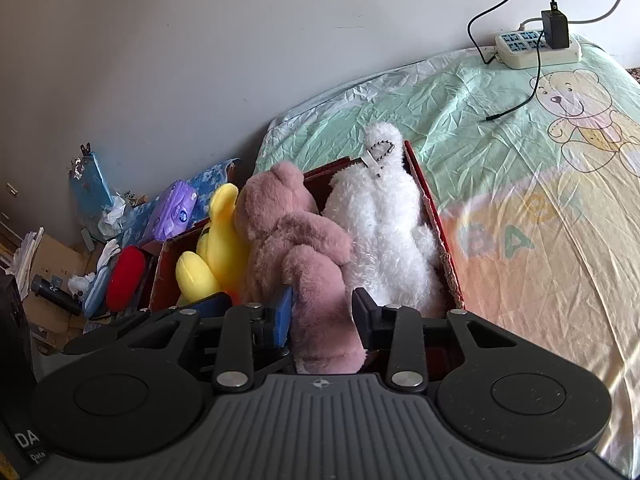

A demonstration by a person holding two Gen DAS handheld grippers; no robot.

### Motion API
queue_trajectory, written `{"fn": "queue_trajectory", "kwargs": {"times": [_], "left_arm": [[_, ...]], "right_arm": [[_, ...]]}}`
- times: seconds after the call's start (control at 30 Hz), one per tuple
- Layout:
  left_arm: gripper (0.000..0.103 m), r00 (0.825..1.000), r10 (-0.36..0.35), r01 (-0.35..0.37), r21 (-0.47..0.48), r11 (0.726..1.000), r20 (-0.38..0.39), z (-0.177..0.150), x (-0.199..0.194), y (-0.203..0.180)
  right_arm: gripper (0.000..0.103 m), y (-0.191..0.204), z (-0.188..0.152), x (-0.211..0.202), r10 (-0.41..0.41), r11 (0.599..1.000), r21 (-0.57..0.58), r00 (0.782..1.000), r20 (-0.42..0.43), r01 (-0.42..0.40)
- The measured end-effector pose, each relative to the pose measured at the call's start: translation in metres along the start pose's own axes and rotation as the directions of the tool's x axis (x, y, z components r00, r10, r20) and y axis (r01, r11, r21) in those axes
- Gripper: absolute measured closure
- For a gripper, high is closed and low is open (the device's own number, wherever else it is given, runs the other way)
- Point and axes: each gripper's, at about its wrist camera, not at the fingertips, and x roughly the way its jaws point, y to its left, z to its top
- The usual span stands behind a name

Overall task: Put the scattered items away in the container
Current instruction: 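Lower the pink teddy bear into the box beside the white bear plush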

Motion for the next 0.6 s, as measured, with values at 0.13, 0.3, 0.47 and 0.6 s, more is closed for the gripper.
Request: {"fn": "queue_trajectory", "kwargs": {"times": [0.13,0.3,0.47,0.6], "left_arm": [[0.031,0.999,0.032,-0.032,0.025,0.999,-0.015,0.0,-0.003,-0.004],[0.033,0.999,0.048,-0.047,0.021,0.999,-0.027,0.001,-0.007,0.0],[0.035,0.996,0.08,-0.078,0.048,0.996,-0.032,-0.001,-0.009,0.002],[0.034,0.996,0.08,-0.078,0.037,0.996,-0.038,-0.002,-0.005,0.006]], "right_arm": [[0.07,0.008,0.0,0.002,-0.016,1.0,-0.02,1.0,-0.01,0.016],[0.07,0.014,-0.001,0.012,-0.038,0.999,-0.026,0.998,-0.042,0.037],[0.071,0.018,-0.002,0.017,-0.04,0.999,-0.029,0.998,-0.057,0.038],[0.071,0.017,-0.004,0.02,-0.044,0.999,-0.023,0.997,-0.065,0.043]]}}
